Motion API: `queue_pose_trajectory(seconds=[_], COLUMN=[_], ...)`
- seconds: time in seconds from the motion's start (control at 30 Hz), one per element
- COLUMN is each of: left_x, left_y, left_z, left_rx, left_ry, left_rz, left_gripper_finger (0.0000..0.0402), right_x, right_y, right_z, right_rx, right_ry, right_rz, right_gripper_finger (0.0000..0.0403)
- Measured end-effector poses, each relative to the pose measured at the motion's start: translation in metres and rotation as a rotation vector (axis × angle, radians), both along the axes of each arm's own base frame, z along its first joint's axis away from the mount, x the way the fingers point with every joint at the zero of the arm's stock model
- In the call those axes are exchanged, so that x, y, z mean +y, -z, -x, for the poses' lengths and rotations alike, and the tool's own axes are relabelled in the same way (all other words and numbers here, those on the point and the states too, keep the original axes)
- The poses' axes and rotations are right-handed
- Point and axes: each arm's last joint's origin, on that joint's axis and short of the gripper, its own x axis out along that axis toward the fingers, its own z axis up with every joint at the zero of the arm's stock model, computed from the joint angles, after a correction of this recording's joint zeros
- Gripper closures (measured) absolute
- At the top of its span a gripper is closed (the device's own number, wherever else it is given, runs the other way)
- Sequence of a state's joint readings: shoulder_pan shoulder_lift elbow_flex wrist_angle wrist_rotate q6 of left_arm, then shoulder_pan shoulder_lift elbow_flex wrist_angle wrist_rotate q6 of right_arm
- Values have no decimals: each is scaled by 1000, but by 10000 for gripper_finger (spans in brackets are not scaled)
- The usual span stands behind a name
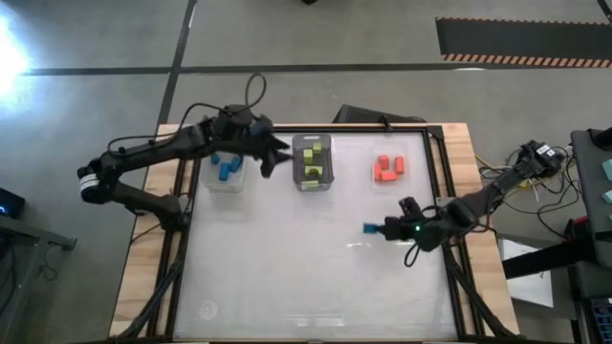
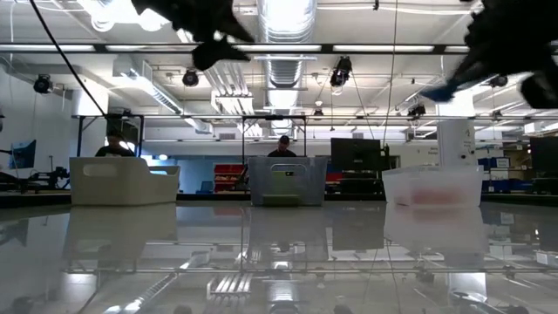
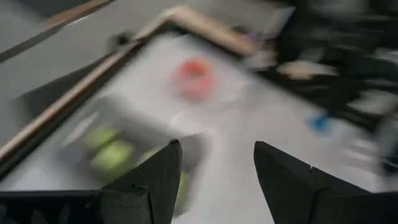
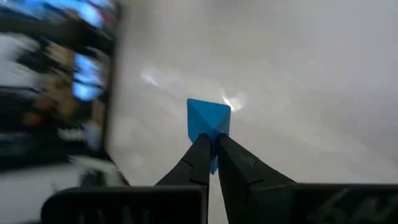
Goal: Sort & place blocks by color
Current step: Put the blue block into the white bin
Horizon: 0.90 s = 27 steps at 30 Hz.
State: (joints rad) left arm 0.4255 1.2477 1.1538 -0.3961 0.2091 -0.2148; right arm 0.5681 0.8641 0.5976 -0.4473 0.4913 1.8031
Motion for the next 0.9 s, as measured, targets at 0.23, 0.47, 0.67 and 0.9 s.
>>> queue_pose_trajectory(seconds=[0.23,0.47,0.67,0.9], left_x=[-41,-64,-62,-59], left_y=[-6,8,21,40], left_z=[-38,-75,-100,-122], left_rx=[-207,-301,-361,-384], left_ry=[387,473,417,335], left_rz=[15,55,241,515], left_gripper_finger=[217,217,217,217], right_x=[-17,-37,-46,-49], right_y=[-25,-47,-57,-58], right_z=[-25,-40,-45,-47], right_rx=[-282,-437,-513,-518], right_ry=[108,126,134,138], right_rz=[263,370,419,440], right_gripper_finger=[394,394,394,394])
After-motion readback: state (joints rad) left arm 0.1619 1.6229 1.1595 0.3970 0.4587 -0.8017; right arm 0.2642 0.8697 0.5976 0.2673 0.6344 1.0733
